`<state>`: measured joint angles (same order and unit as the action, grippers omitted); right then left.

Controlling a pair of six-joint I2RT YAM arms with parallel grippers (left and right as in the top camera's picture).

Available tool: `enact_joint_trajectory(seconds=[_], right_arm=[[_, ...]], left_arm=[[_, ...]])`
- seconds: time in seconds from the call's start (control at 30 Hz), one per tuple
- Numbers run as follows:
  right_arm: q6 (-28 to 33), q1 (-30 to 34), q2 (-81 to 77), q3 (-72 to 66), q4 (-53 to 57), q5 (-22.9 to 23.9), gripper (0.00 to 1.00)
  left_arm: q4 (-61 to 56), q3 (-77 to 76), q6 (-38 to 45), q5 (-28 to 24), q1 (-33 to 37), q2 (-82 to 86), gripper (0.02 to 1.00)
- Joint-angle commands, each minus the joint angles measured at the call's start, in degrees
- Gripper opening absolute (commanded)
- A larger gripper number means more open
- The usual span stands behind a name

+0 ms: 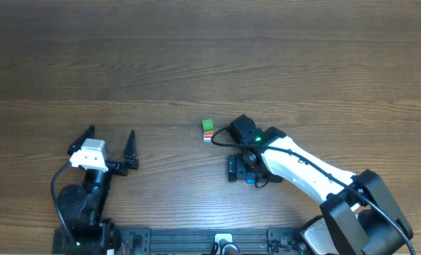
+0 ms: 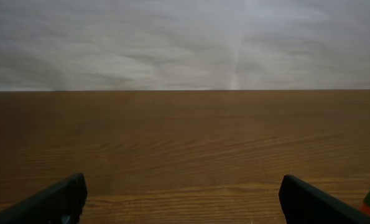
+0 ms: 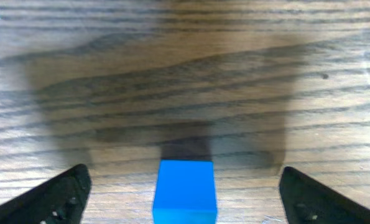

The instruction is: Stack Cubes

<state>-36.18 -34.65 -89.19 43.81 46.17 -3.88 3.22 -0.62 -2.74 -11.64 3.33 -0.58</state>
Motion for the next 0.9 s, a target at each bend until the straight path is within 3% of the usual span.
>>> enact_joint_trajectory(seconds=[0.03, 0.23, 0.9], right_arm=[[-0.44, -0.37, 0.50, -0.46, -0.28, -0.83, 0.833], [-0.44, -0.61, 0.50, -0.46, -0.07, -1.07, 0.621], [-0.17, -0.63, 0.50, -0.46, 0.28, -1.20, 0.314]], left_arm=[[0.02, 0.28, 0.83, -0.55, -0.22, 0.42, 1.000], [0.02, 0.28, 0.83, -0.55, -0.22, 0.42, 0.998], [0.02, 0.28, 0.83, -0.55, -0.22, 0.42, 1.000]])
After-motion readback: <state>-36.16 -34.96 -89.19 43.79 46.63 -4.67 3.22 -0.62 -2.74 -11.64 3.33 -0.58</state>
